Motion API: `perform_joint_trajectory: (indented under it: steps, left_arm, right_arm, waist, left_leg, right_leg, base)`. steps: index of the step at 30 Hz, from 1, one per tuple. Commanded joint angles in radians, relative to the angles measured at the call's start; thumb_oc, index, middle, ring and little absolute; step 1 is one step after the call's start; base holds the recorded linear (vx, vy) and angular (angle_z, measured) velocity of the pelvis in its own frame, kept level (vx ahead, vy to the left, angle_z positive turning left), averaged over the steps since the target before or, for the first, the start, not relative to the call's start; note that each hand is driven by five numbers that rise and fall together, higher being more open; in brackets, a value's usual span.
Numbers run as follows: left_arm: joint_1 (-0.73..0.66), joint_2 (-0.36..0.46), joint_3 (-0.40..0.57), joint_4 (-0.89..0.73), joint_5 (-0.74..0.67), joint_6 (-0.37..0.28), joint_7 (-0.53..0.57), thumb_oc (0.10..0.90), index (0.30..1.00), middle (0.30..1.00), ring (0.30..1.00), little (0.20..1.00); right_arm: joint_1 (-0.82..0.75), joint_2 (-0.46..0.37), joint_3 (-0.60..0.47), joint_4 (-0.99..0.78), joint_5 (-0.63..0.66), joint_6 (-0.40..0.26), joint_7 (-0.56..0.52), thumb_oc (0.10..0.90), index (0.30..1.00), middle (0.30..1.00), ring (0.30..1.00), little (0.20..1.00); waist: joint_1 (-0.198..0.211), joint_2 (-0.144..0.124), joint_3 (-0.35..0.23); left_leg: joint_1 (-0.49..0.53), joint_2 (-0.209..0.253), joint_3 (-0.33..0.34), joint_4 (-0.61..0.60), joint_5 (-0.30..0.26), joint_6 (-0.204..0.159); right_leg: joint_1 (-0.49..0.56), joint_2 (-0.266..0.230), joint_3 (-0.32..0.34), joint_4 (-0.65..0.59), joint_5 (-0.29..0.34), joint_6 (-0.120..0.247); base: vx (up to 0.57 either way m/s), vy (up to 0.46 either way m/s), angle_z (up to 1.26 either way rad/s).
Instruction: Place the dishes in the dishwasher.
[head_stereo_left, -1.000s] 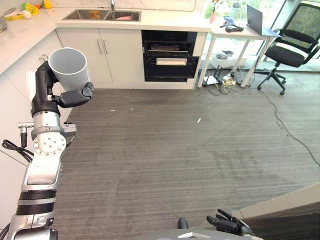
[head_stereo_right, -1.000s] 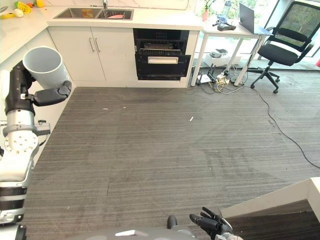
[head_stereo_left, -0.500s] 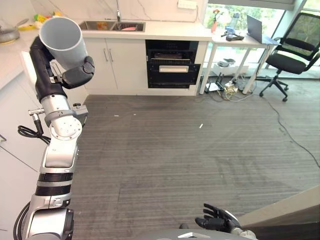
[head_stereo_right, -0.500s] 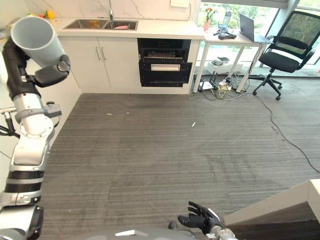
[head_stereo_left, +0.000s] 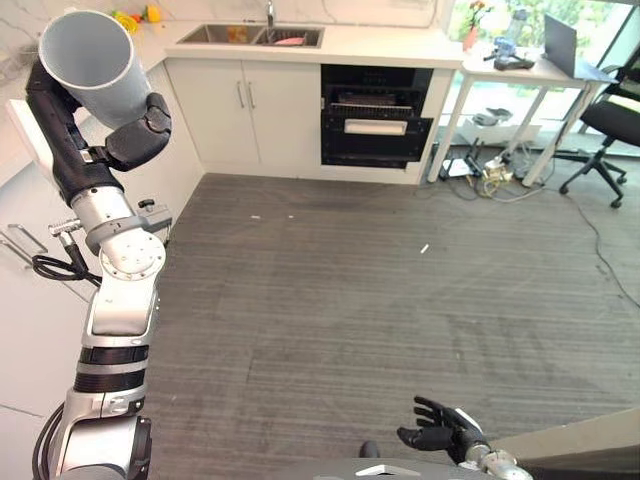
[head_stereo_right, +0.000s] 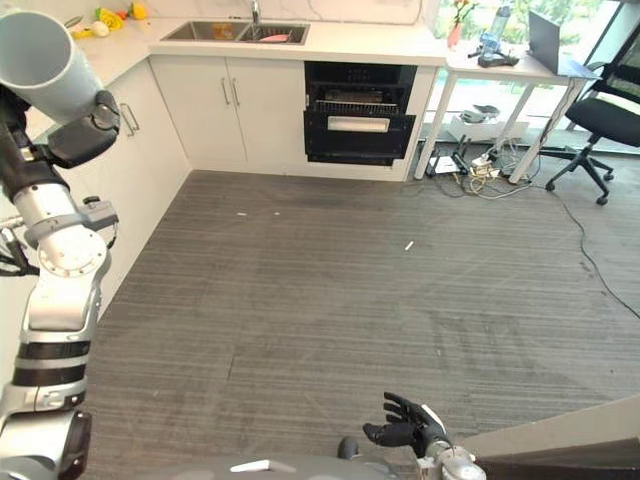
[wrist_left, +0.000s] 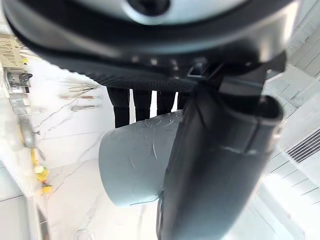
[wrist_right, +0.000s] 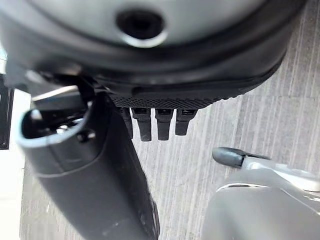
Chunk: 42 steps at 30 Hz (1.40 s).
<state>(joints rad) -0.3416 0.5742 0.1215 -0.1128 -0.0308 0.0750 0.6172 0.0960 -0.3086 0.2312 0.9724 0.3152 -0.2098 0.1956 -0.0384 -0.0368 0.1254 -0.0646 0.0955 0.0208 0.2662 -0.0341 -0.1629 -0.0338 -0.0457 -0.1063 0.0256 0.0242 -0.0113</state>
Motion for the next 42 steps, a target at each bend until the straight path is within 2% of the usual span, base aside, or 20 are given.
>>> perform_joint_trajectory:
  steps: [1,3,6,7,12,14,15,16,18,20,23,24,25,29,32,34,38,39,40,42]
  left_arm:
    - [-0.098,0.046,-0.005,-0.028,-0.089,-0.066,-0.079,0.4,0.3,0.3,0.3,0.3]
    - [-0.091,0.033,-0.016,-0.024,-0.121,-0.054,-0.1,0.4,0.3,0.3,0.3,0.3]
    - [-0.061,-0.002,-0.031,-0.015,-0.161,-0.044,-0.122,0.4,0.3,0.3,0.3,0.3]
    - [-0.043,-0.013,-0.055,-0.01,-0.165,-0.041,-0.146,0.4,0.3,0.3,0.3,0.3]
    - [0.046,-0.035,-0.011,-0.063,-0.21,-0.035,-0.204,0.4,0.3,0.3,0.3,0.3]
    - [0.024,-0.04,-0.034,-0.047,-0.199,-0.035,-0.198,0.4,0.3,0.3,0.3,0.3]
    - [0.038,-0.038,-0.038,-0.051,-0.179,-0.033,-0.2,0.4,0.3,0.3,0.3,0.3]
    - [0.034,-0.039,-0.051,-0.063,-0.176,-0.028,-0.202,0.4,0.3,0.3,0.3,0.3]
    - [0.007,-0.032,-0.079,-0.069,-0.159,-0.016,-0.212,0.4,0.3,0.3,0.3,0.3]
    - [-0.015,-0.034,-0.098,-0.072,-0.137,-0.011,-0.229,0.4,0.3,0.3,0.3,0.3]
    - [-0.033,-0.07,-0.121,-0.056,-0.164,-0.019,-0.237,0.4,0.3,0.3,0.3,0.3]
    - [-0.043,-0.104,-0.147,-0.046,-0.17,-0.026,-0.24,0.4,0.3,0.3,0.3,0.3]
    - [-0.046,-0.122,-0.158,-0.04,-0.176,-0.03,-0.242,0.4,0.3,0.3,0.3,0.3]
    - [-0.082,-0.149,-0.186,-0.012,-0.165,-0.029,-0.281,0.4,0.3,0.3,0.3,0.3]
    - [-0.064,-0.148,-0.172,0.002,-0.15,-0.021,-0.313,0.4,0.3,0.3,0.3,0.3]
    - [-0.047,-0.153,-0.167,0.011,-0.147,-0.022,-0.32,0.4,0.3,0.3,0.3,0.3]
    - [-0.021,-0.184,-0.165,0.014,-0.168,-0.036,-0.328,0.4,0.3,0.3,0.3,0.3]
    - [-0.006,-0.186,-0.162,0.022,-0.176,-0.04,-0.334,0.4,0.3,0.3,0.3,0.3]
    - [-0.006,-0.178,-0.148,0.017,-0.207,-0.048,-0.325,0.4,0.3,0.3,0.3,0.3]
    - [-0.007,-0.177,-0.149,0.017,-0.208,-0.048,-0.324,0.4,0.3,0.3,0.3,0.3]
  right_arm:
    - [-0.038,-0.074,-0.014,-0.037,-0.007,-0.061,-0.017,0.8,0.9,0.9,0.9,0.9]
    - [-0.045,-0.074,-0.022,-0.019,-0.011,-0.056,-0.022,0.8,0.9,0.9,0.9,0.9]
    - [-0.045,-0.068,-0.045,0.02,-0.014,-0.052,-0.03,0.8,0.9,0.9,0.9,0.9]
    - [-0.061,-0.087,-0.039,0.062,-0.034,-0.035,-0.008,0.8,0.9,0.9,0.9,0.9]
    - [-0.027,-0.065,-0.034,0.059,-0.065,-0.018,0.006,0.8,0.9,0.9,0.9,0.9]
    - [-0.016,-0.049,-0.058,0.058,-0.046,-0.02,0.004,0.8,0.9,0.9,0.9,0.9]
    - [-0.007,-0.03,-0.092,0.059,-0.015,-0.02,-0.001,0.8,0.9,0.9,0.9,0.9]
    - [-0.001,-0.014,-0.119,0.055,0.009,-0.02,0.0,0.8,0.9,0.9,0.9,0.9]
    - [0.007,-0.013,-0.13,0.039,0.019,-0.02,0.013,0.8,0.9,0.9,0.9,0.9]
    - [-0.007,-0.011,-0.122,0.035,0.004,-0.018,0.017,0.8,0.9,0.9,0.9,0.9]
    - [-0.017,-0.012,-0.122,0.032,0.001,-0.024,0.015,0.8,0.9,0.9,0.9,0.9]
    - [-0.021,-0.018,-0.116,0.034,-0.005,-0.029,0.016,0.8,0.9,0.9,0.9,0.9]
    - [-0.022,-0.021,-0.109,0.042,-0.015,-0.028,0.017,0.8,0.9,0.9,0.9,0.9]
    - [-0.002,-0.037,-0.122,0.083,-0.022,-0.031,0.007,0.8,0.9,0.9,0.9,0.9]
    - [0.003,-0.031,-0.141,0.135,-0.026,-0.026,0.002,0.8,0.9,0.9,0.9,0.9]
    - [0.033,-0.033,-0.151,0.153,-0.016,-0.022,0.018,0.8,0.9,0.9,0.9,0.9]
    - [0.054,-0.044,-0.188,0.165,0.021,-0.02,0.034,0.8,0.9,0.9,0.9,0.9]
    - [0.06,-0.053,-0.193,0.166,0.022,-0.023,0.039,0.8,0.9,0.9,0.9,0.9]
    - [0.048,-0.06,-0.194,0.158,0.04,-0.021,0.046,0.8,0.9,0.9,0.9,0.9]
    - [0.047,-0.06,-0.194,0.158,0.04,-0.021,0.046,0.8,0.9,0.9,0.9,0.9]
  waist:
    - [0.018,0.02,0.018]
    - [0.031,0.016,0.009]
    - [0.052,0.025,-0.002]
    - [0.092,0.025,-0.007]
    - [0.137,0.017,-0.06]
    - [0.125,0.002,-0.073]
    - [0.121,-0.016,-0.091]
    - [0.107,-0.017,-0.091]
    - [0.062,0.009,-0.07]
    - [0.023,0.043,-0.035]
    - [-0.041,0.061,-0.005]
    - [-0.095,0.067,0.013]
    - [-0.11,0.066,0.013]
    - [-0.16,0.027,-0.01]
    - [-0.167,0.032,-0.028]
    - [-0.19,0.042,-0.05]
    - [-0.227,0.077,-0.061]
    - [-0.23,0.083,-0.06]
    - [-0.208,0.047,-0.05]
    - [-0.209,0.048,-0.049]
  left_leg:
    - [-0.151,-0.065,0.078,0.103,0.075,0.03]
    - [-0.17,-0.059,0.117,0.024,0.053,0.051]
    - [-0.198,-0.016,0.153,-0.172,0.107,0.056]
    - [-0.291,0.064,0.15,-0.351,0.173,0.028]
    - [-0.257,0.093,0.129,-0.344,0.289,0.01]
    - [-0.24,0.082,0.147,-0.349,0.317,0.018]
    - [-0.193,0.047,0.165,-0.353,0.294,0.061]
    - [-0.169,0.028,0.178,-0.353,0.274,0.079]
    - [-0.104,0.014,0.168,-0.353,0.227,0.103]
    - [-0.045,0.012,0.142,-0.353,0.183,0.124]
    - [0.012,-0.014,0.101,-0.353,0.137,0.128]
    - [0.066,-0.038,0.07,-0.353,0.103,0.122]
    - [0.092,-0.052,0.058,-0.353,0.084,0.116]
    - [0.192,-0.121,0.007,-0.353,-0.01,0.102]
    - [0.265,-0.125,-0.007,-0.353,-0.068,0.103]
    - [0.336,-0.133,-0.03,-0.353,-0.1,0.112]
    - [0.367,-0.128,-0.029,-0.189,-0.026,0.071]
    - [0.33,-0.13,-0.004,-0.093,0.028,0.029]
    - [0.198,-0.148,0.023,0.216,0.147,-0.056]
    - [0.19,-0.145,0.023,0.229,0.141,-0.057]
  right_leg:
    - [0.189,0.01,0.019,-0.096,-0.086,0.049]
    - [0.221,0.001,0.017,-0.107,-0.104,0.057]
    - [0.275,0.008,0.03,-0.113,-0.143,0.074]
    - [0.362,-0.022,0.072,-0.113,-0.195,0.094]
    - [0.437,-0.06,0.154,-0.069,-0.246,0.117]
    - [0.395,-0.085,0.157,0.011,-0.208,0.147]
    - [0.335,-0.105,0.187,0.137,0.0,0.186]
    - [0.299,-0.111,0.198,0.235,0.109,0.208]
    - [0.201,-0.096,0.193,0.46,0.22,0.212]
    - [0.087,-0.049,0.175,0.611,0.211,0.209]
    - [-0.064,0.047,0.167,0.686,0.078,0.191]
    - [-0.161,0.081,0.116,0.556,-0.023,0.156]
    - [-0.179,0.085,0.078,0.431,-0.049,0.14]
    - [-0.209,0.079,-0.034,0.013,0.041,0.134]
    - [-0.217,0.052,-0.135,-0.065,0.094,0.138]
    - [-0.198,0.071,-0.089,-0.047,0.095,0.116]
    - [-0.144,0.087,-0.027,-0.022,0.1,0.069]
    - [-0.106,0.086,-0.021,-0.037,0.09,0.062]
    - [-0.018,0.052,0.004,-0.088,0.077,0.046]
    - [-0.02,0.054,0.004,-0.086,0.077,0.045]
  base:
    - [0.32,0.017,0.31]
    - [0.29,0.051,0.18]
    - [0.48,0.168,0.21]
    - [0.52,0.198,0.09]
    - [0.62,0.292,-0.86]
    - [0.36,0.292,-1.09]
    - [0.36,0.393,-0.58]
    - [0.45,0.509,-0.51]
    - [0.4,0.417,-0.3]
    - [0.46,0.422,0.58]
    - [0.4,0.239,0.32]
    - [0.78,0.272,0.7]
    - [0.81,0.173,1.07]
    - [0.62,0.026,0.69]
    - [0.56,-0.043,0.94]
    - [0.56,-0.048,0.21]
    - [0.42,-0.053,-0.04]
    - [0.44,-0.144,-0.19]
    - [0.43,-0.142,-0.02]
    - [0.39,-0.113,0.13]
